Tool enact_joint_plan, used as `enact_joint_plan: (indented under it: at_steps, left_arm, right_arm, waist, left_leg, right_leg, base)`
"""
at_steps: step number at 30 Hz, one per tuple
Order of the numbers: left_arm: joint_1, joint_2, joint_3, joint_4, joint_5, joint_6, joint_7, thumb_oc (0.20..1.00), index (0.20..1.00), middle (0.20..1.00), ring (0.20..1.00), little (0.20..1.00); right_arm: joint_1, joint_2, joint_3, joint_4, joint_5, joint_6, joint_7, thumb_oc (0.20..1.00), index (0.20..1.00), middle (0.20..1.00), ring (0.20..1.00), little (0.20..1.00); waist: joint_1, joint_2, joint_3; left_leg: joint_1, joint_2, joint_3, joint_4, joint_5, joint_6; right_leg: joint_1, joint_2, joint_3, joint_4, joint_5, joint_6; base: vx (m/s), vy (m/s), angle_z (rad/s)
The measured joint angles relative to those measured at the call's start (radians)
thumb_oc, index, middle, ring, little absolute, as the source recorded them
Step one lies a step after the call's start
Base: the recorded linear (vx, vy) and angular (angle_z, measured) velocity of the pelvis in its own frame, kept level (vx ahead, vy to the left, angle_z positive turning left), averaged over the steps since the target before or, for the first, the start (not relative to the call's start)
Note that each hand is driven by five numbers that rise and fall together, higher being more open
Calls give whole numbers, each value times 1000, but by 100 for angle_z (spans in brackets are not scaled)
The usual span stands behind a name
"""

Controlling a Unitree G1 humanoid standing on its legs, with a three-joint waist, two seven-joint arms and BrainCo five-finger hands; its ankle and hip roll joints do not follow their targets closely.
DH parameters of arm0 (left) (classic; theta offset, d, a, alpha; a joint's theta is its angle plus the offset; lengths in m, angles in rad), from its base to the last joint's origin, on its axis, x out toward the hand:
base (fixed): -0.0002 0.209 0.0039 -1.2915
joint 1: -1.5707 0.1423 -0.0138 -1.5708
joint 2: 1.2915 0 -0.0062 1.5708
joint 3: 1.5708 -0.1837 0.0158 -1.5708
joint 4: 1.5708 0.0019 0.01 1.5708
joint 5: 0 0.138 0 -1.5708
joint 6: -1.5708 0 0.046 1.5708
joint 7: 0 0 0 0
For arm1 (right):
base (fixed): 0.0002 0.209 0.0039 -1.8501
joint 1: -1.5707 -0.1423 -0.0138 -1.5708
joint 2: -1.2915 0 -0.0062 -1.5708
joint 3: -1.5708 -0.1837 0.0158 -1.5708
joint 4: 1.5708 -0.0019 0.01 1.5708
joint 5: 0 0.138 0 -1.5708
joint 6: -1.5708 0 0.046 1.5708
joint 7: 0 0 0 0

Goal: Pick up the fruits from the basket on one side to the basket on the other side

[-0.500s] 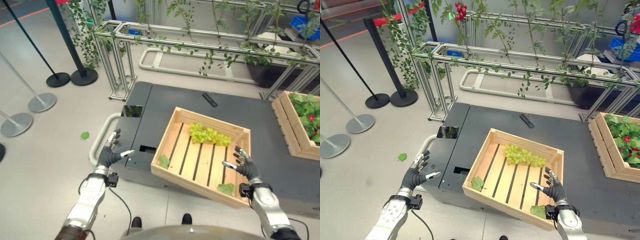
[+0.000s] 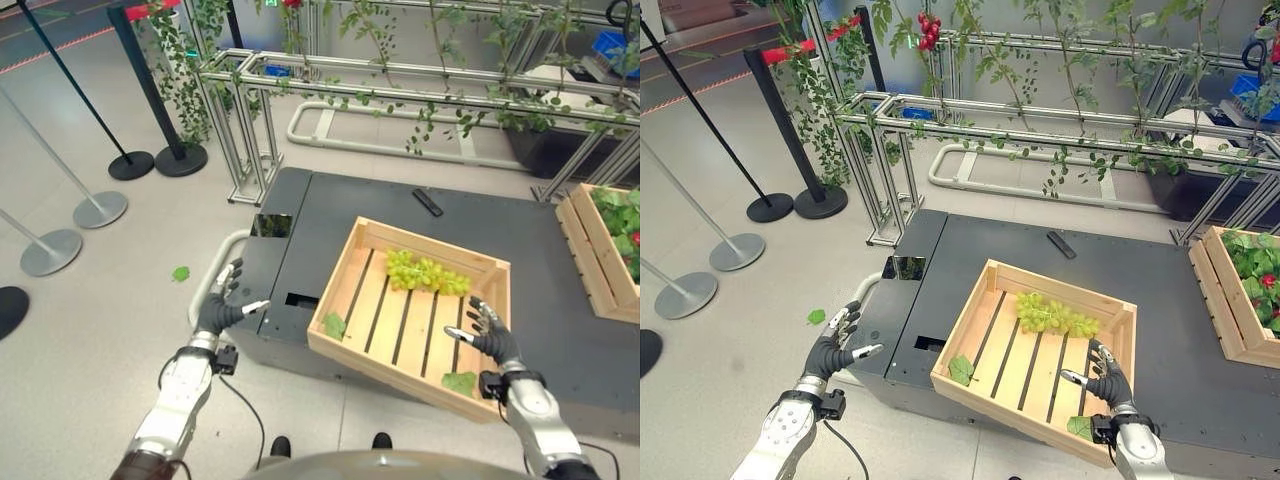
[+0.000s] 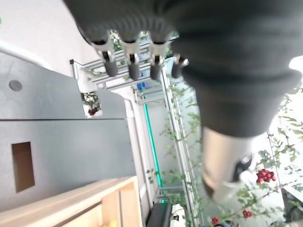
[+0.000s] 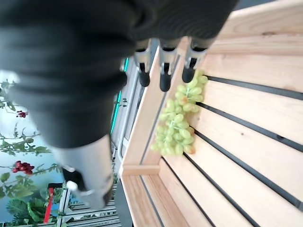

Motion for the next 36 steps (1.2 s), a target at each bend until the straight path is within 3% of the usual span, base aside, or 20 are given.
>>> enact_joint_plan:
  at_steps: [12,18,20,21,26,30,31,34,36]
  left_arm:
    - [30,-14,6,3,-8,0,0,1000,1000,1000,1000,1000]
    - [55,25,13,2,-8,0,-3,1000,1000,1000,1000,1000]
    - [67,46,21,0,-8,-6,-10,1000,1000,1000,1000,1000]
    - [60,76,22,-2,-8,-8,-12,1000,1000,1000,1000,1000]
    - [9,132,41,-1,-9,-27,-9,1000,1000,1000,1000,1000]
    - [-6,130,41,3,-9,-29,9,1000,1000,1000,1000,1000]
    - [-32,120,40,2,-10,-29,16,1000,1000,1000,1000,1000]
    - [-57,108,26,3,-10,-29,34,1000,1000,1000,1000,1000]
    - [-95,98,25,6,-10,-28,41,1000,1000,1000,1000,1000]
  right_arm:
    - [1,-45,-1,0,-27,1,-1,1000,1000,1000,1000,1000]
    - [-42,-172,15,15,-113,9,-2,1000,1000,1000,1000,1000]
    - [-105,-286,57,15,-208,22,0,1000,1000,1000,1000,1000]
    - [-186,-381,101,18,-262,22,0,1000,1000,1000,1000,1000]
    - [-490,-489,188,54,-357,44,1,1000,1000,1000,1000,1000]
    - [-737,-565,395,124,-432,52,-3,1000,1000,1000,1000,1000]
    - [-820,-596,424,157,-466,53,-7,1000,1000,1000,1000,1000]
    - [-1009,-612,571,267,-533,63,-13,1000,1000,1000,1000,1000]
    - [-1095,-613,599,304,-562,66,-18,1000,1000,1000,1000,1000]
  waist:
    - [5,-3,-1]
    - [8,-27,-7]
    - [7,-34,2]
    - [5,-35,36]
    - [11,-75,137]
    - [30,-67,190]
    - [37,-57,226]
    - [62,-54,274]
    - [79,-53,330]
  left_leg:
    - [-7,-1,0,-1,-3,5]
    - [-25,-5,14,0,-1,0]
    - [-52,-11,33,7,-1,3]
    - [-85,-12,53,31,-2,12]
    - [-184,-38,77,84,0,32]
    - [-258,-39,64,106,7,33]
    - [-285,-38,53,111,21,23]
    - [-321,-34,46,118,29,19]
    - [-346,-33,35,126,33,14]
  right_leg:
    - [-2,0,1,2,0,0]
    - [-36,-1,12,7,3,2]
    - [-95,-9,30,53,8,1]
    - [-157,-22,40,117,-5,18]
    - [-249,-51,49,132,16,38]
    - [-309,-50,45,136,31,30]
    - [-325,-49,36,132,43,14]
    - [-357,-41,33,138,44,1]
    - [-379,-40,26,156,43,-11]
  base:
    - [3,1,0]
    - [-48,77,-8]
    - [-183,127,-33]
    - [-192,69,-36]
    - [-139,32,-15]
    - [-89,-52,8]
    - [-104,-59,24]
    - [-116,-81,11]
    - [-101,-93,16]
